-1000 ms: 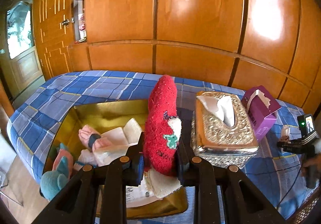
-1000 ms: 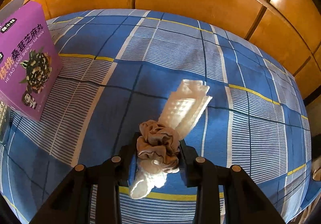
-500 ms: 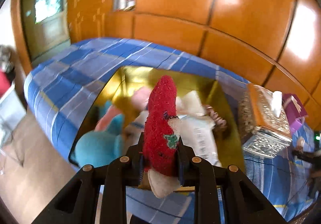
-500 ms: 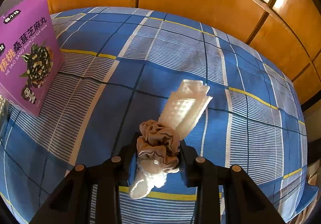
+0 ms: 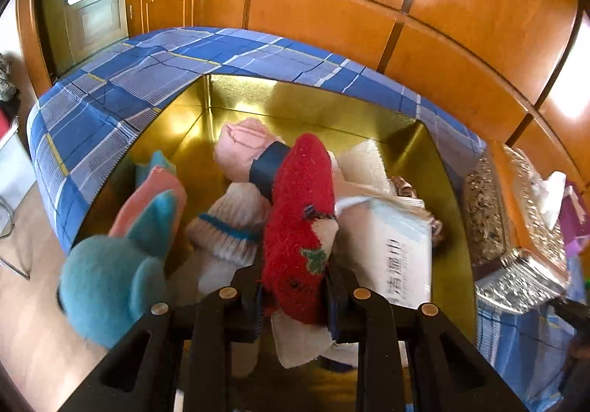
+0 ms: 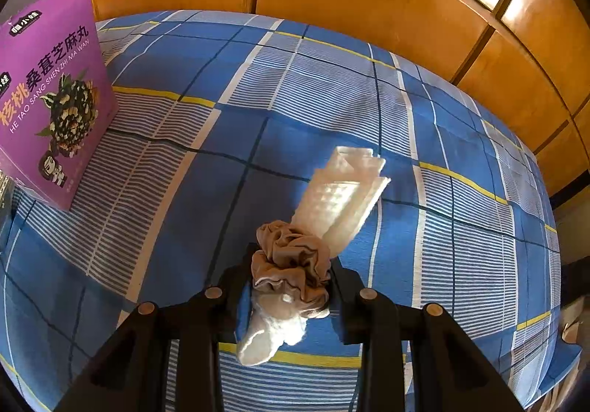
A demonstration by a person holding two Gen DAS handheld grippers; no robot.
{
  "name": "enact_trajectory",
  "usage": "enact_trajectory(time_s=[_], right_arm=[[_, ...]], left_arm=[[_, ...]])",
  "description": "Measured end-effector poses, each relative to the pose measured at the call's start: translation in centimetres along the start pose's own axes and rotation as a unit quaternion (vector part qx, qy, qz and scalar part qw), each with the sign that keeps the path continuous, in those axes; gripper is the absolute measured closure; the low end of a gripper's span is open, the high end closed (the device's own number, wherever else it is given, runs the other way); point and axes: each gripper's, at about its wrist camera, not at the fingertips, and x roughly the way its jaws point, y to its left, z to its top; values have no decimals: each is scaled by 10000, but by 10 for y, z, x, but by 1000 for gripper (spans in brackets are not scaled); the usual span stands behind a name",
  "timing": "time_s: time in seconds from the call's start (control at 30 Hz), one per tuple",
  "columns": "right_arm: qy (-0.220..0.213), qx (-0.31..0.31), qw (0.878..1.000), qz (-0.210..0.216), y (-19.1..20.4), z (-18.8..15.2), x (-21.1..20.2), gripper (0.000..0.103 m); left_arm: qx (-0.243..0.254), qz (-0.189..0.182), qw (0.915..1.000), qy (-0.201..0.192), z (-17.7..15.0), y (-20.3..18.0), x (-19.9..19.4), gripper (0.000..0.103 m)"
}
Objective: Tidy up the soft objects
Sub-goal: 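Lower the Santa plush into the tray and open the left tool, then carry the white pad with scrunchie into the tray and open the right tool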
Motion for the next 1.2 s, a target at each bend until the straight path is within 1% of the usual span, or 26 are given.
enact_trajectory(time_s=[0.13,0.2,0.27,0.37,0.43,0.5,0.57,0.67,0.7,0.77,0.87,0.9,0.93,0.97,1.0,1.03,1.1,1.17,1.2], right_arm=[[4,5,10000,10,-1,0,0,70],[6,12,10000,19,-1,0,1,70],[11,23,10000,24,-3,1,1,70],[37,77,10000,39,-5,2,2,70],[93,199,9997,51,-7,4,2,70],[156,278,9995,49,-9,7,2,70],[191,496,9985,103,-13,15,0,71],[-7,741,9969,262,-14,34,-15,71],[-108,766,9965,326,-13,45,-24,71],[-332,663,9967,322,-4,65,-43,71],[-850,429,9948,368,17,98,-87,71],[-1114,305,9924,416,28,108,-109,71],[-1345,177,9893,544,40,116,-129,70],[-1486,75,9862,722,50,122,-143,70],[-1635,-102,9813,1014,67,127,-161,70],[-1738,-342,9762,1253,89,128,-177,70],[-1853,-823,9663,1584,131,126,-196,70],[-1790,-1206,9558,1998,174,119,-203,70],[-1687,-1433,9485,2266,203,112,-202,70]], left_arm=[[169,153,9997,-68,6,-6,4,72],[262,194,9994,-129,6,-8,1,65],[392,273,9985,-254,4,-11,-4,52],[511,342,9973,-404,2,-13,-14,43],[579,356,9963,-529,1,-13,-24,41],[660,357,9951,-647,0,-12,-33,37],[721,313,9944,-708,-1,-12,-40,34],[748,259,9937,-797,-2,-10,-50,33],[742,231,9936,-819,-2,-10,-53,32],[735,205,9934,-854,-3,-9,-58,31],[717,179,9931,-912,-5,-8,-64,29],[715,171,9930,-928,-5,-7,-66,29],[690,160,9929,-951,-5,-5,-68,28],[671,158,9930,-962,-4,-4,-69,27],[640,160,9931,-968,-4,-1,-71,26],[597,160,9933,-974,-3,4,-72,25],[468,168,9937,-1002,-1,14,-76,22],[353,221,9936,-1054,1,24,-80,19],[309,254,9934,-1079,1,27,-81,19]])
